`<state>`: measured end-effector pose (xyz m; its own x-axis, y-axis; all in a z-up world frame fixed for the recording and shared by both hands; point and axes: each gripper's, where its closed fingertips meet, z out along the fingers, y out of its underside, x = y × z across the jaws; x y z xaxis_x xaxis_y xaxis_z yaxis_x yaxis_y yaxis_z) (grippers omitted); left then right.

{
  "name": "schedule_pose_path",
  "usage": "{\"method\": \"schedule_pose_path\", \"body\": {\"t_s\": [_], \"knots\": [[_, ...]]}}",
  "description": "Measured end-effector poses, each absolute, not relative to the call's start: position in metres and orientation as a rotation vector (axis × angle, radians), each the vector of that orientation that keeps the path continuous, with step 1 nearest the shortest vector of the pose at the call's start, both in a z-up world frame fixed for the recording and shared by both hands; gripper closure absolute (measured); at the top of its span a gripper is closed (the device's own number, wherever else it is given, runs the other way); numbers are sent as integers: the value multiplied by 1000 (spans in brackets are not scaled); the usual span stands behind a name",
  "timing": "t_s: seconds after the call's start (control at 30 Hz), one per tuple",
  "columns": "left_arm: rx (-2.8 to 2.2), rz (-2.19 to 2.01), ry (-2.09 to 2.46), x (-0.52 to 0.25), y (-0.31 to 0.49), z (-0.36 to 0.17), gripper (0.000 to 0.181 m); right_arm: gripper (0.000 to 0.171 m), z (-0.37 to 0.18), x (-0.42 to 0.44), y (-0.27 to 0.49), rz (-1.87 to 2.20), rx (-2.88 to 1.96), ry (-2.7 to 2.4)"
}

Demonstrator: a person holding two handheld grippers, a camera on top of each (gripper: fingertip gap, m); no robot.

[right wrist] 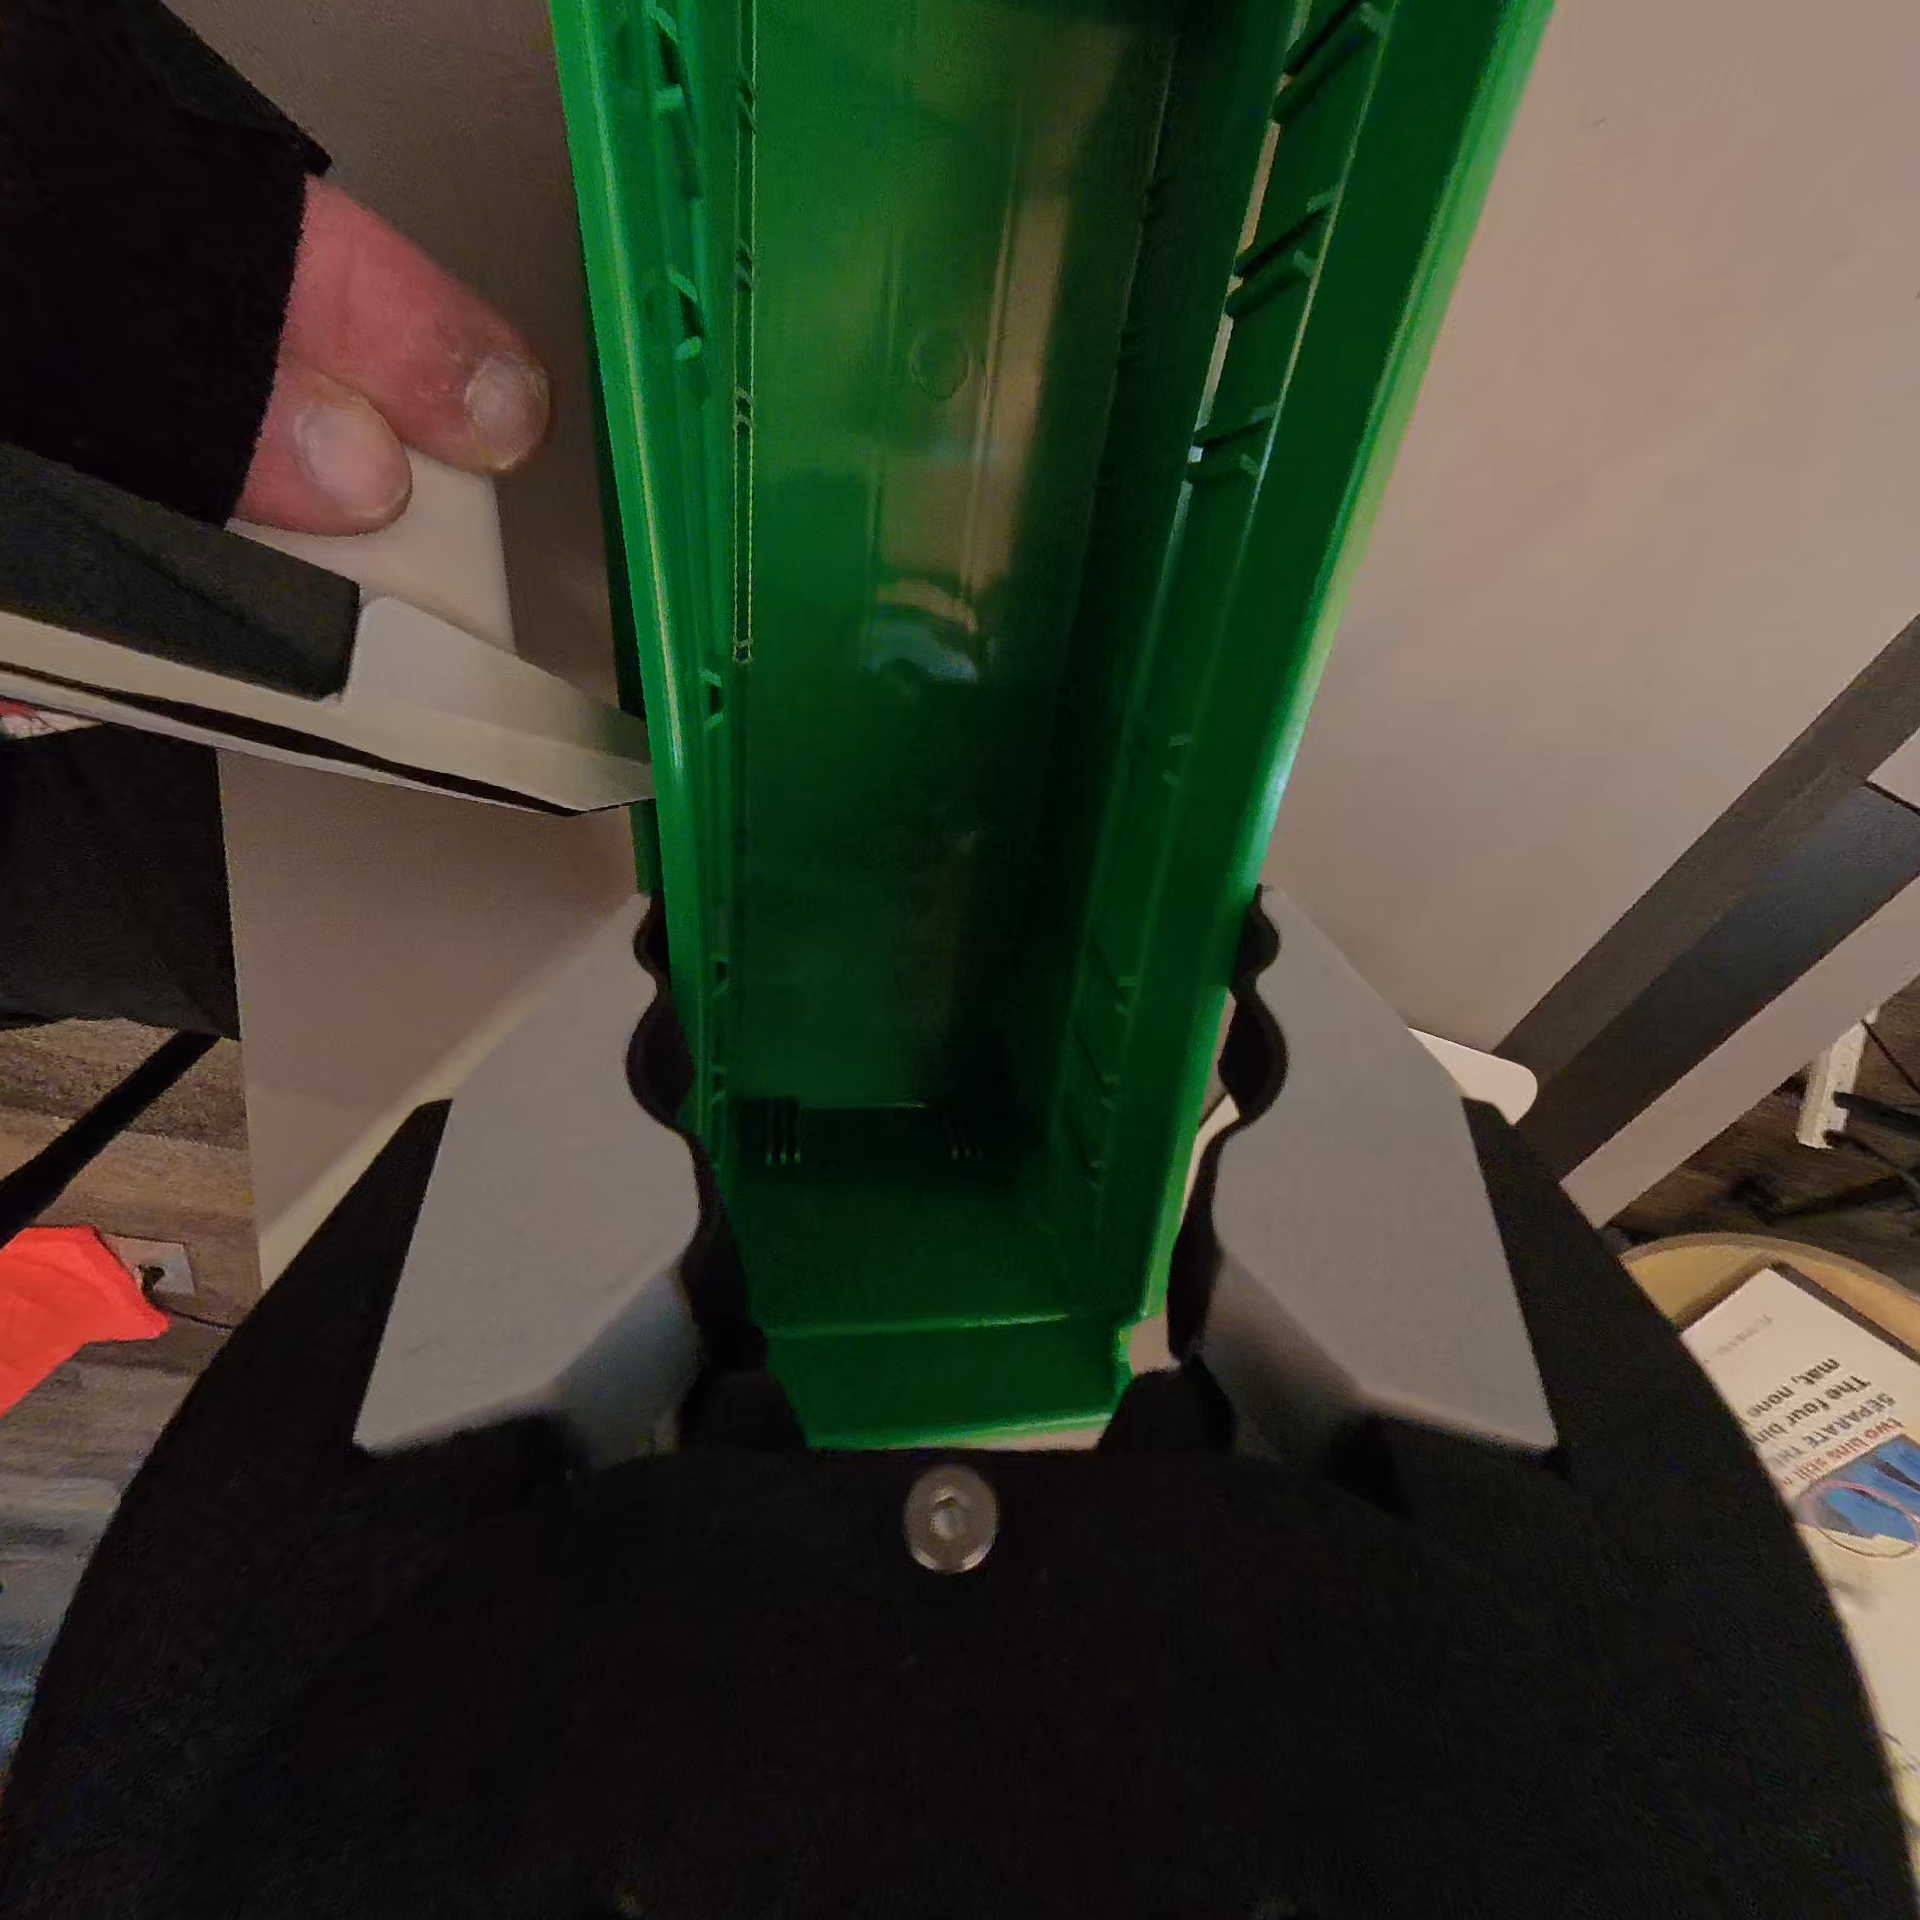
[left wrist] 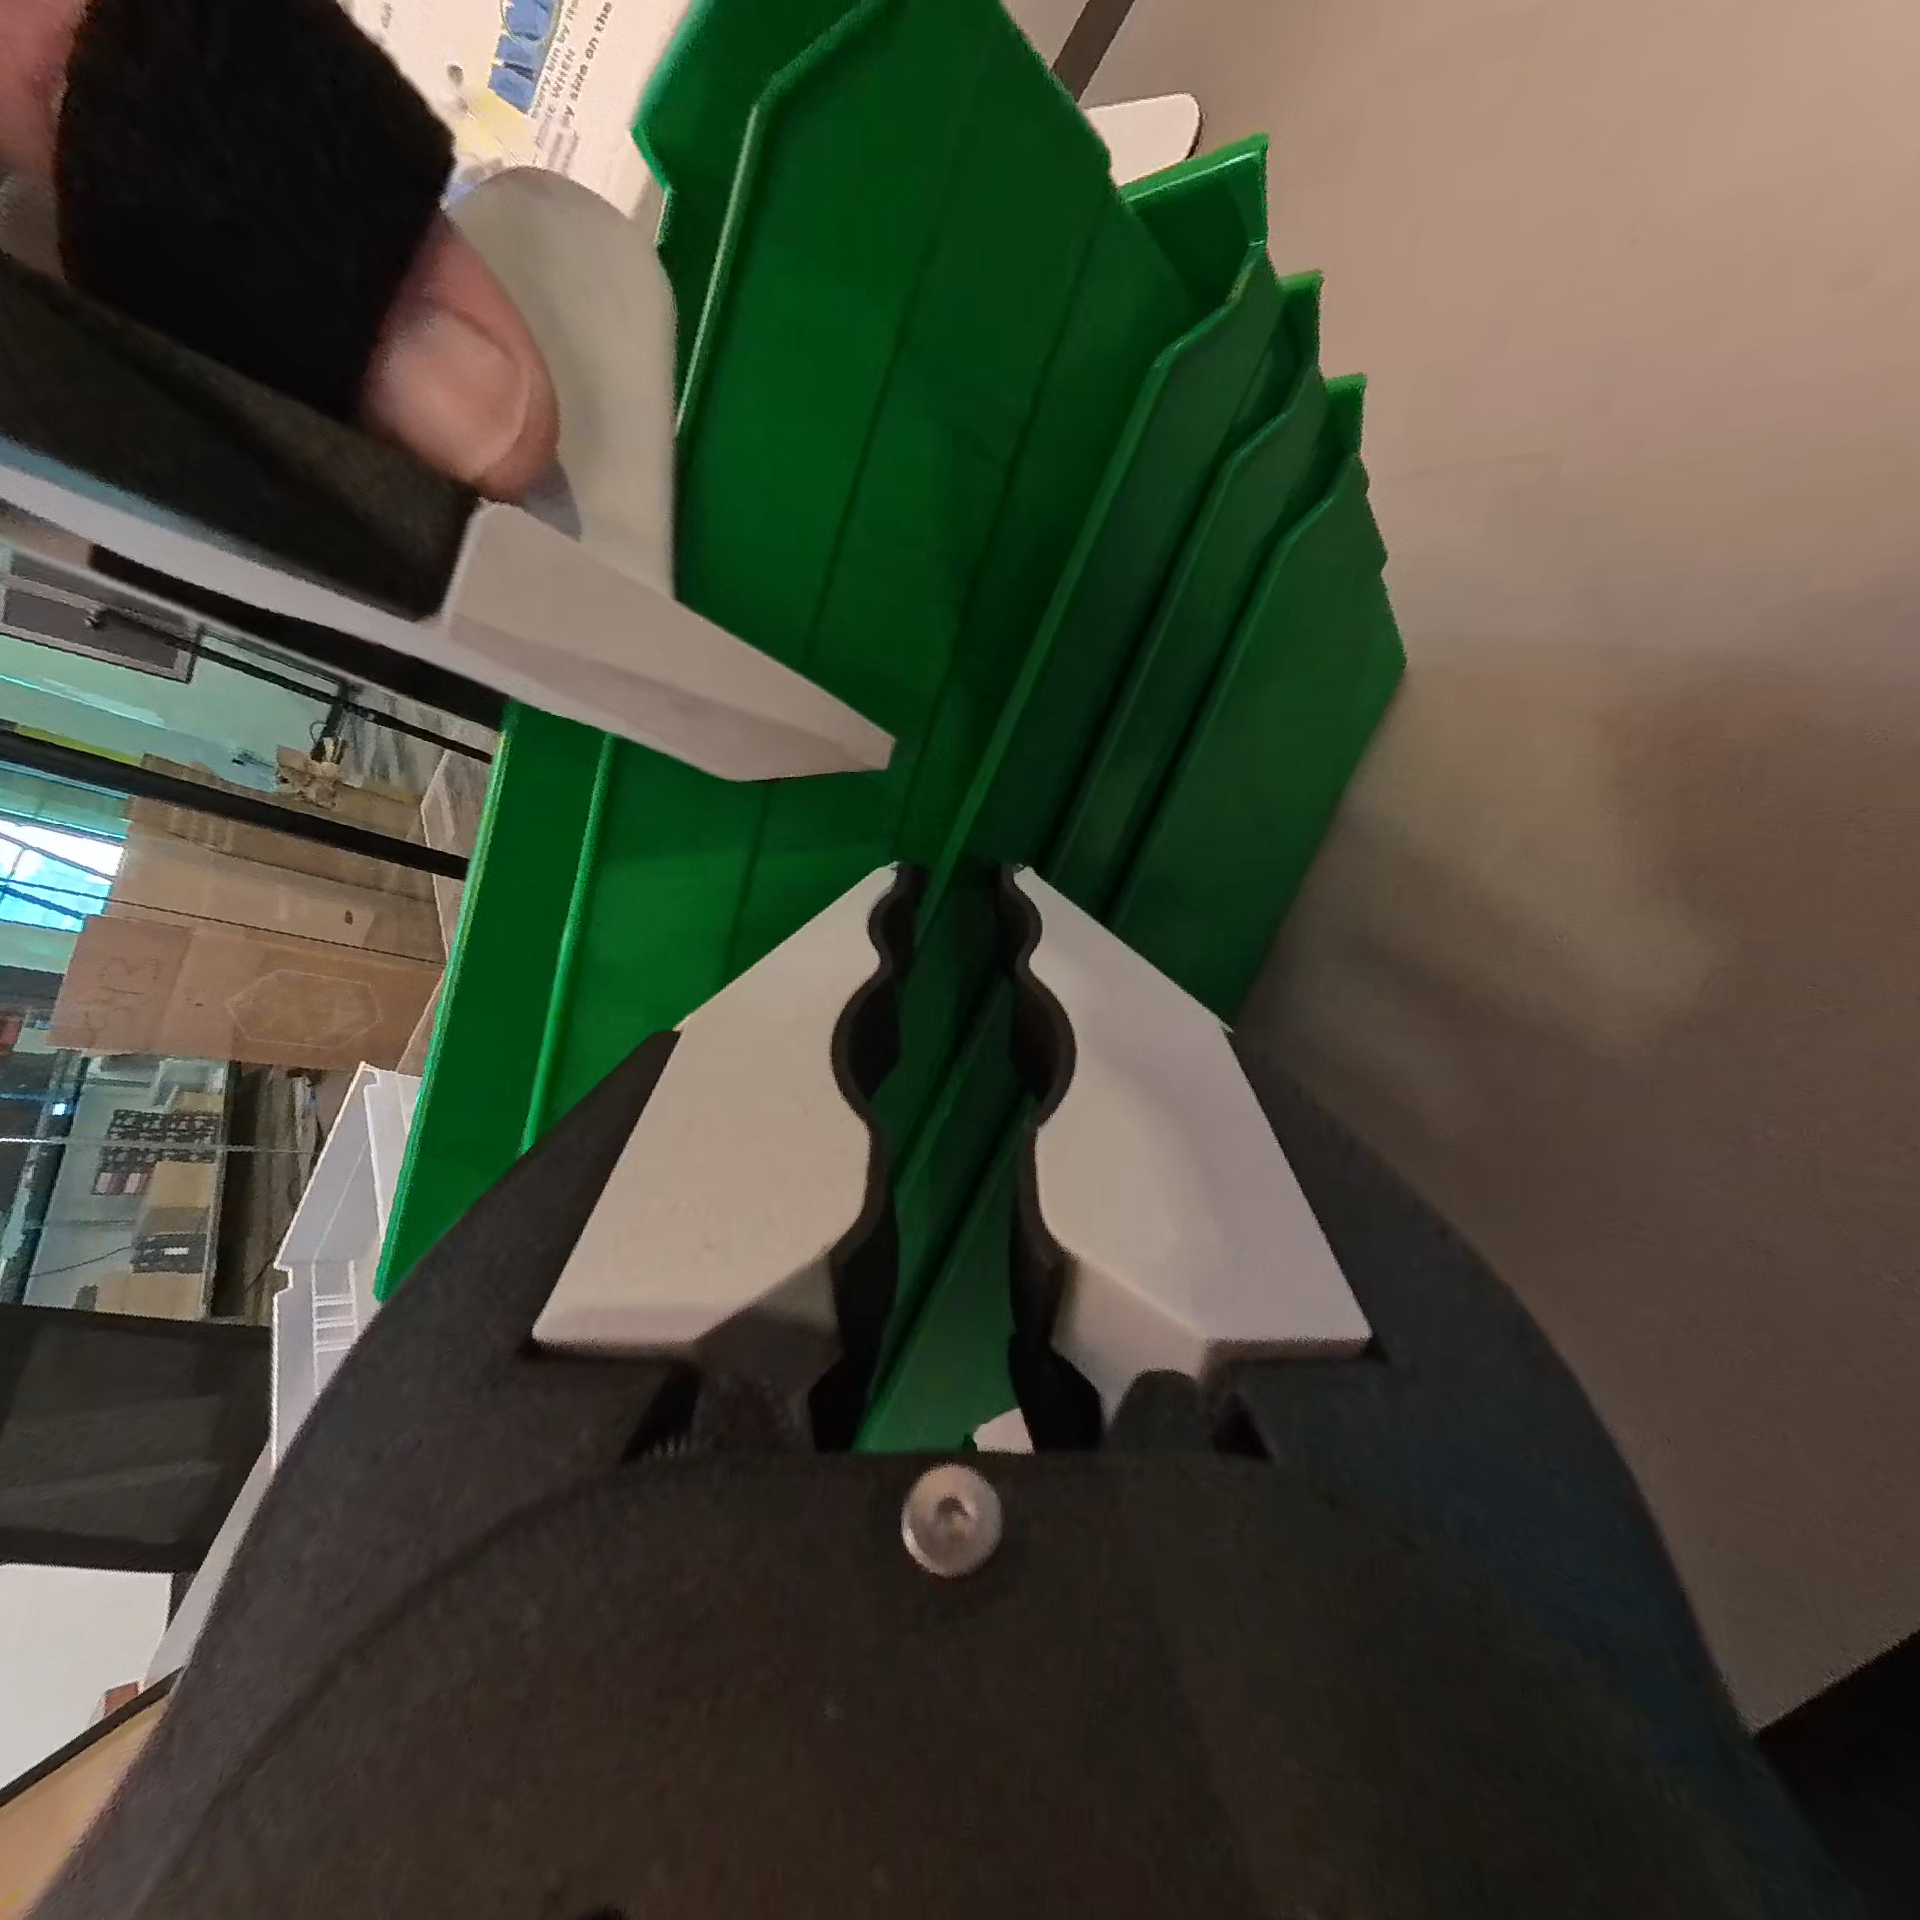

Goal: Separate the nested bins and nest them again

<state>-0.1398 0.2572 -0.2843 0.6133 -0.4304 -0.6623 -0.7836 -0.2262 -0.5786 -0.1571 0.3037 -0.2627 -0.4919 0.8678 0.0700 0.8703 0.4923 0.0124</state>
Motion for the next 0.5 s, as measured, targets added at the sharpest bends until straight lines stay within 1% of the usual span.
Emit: {"method": "schedule_pose_path", "body": {"t_s": [0.03, 0.3, 0.5], "knots": [[-1859, 453, 973, -140, 257, -284, 167, 69, -260, -159, 303, -43, -1557, -2659], [-1854, 448, 965, -142, 258, -284, 167, 72, -215, -161, 304, 4, -1473, -2580], [-1854, 446, 956, -142, 259, -284, 166, 73, -176, -144, 325, 47, -1459, -2464]]}}
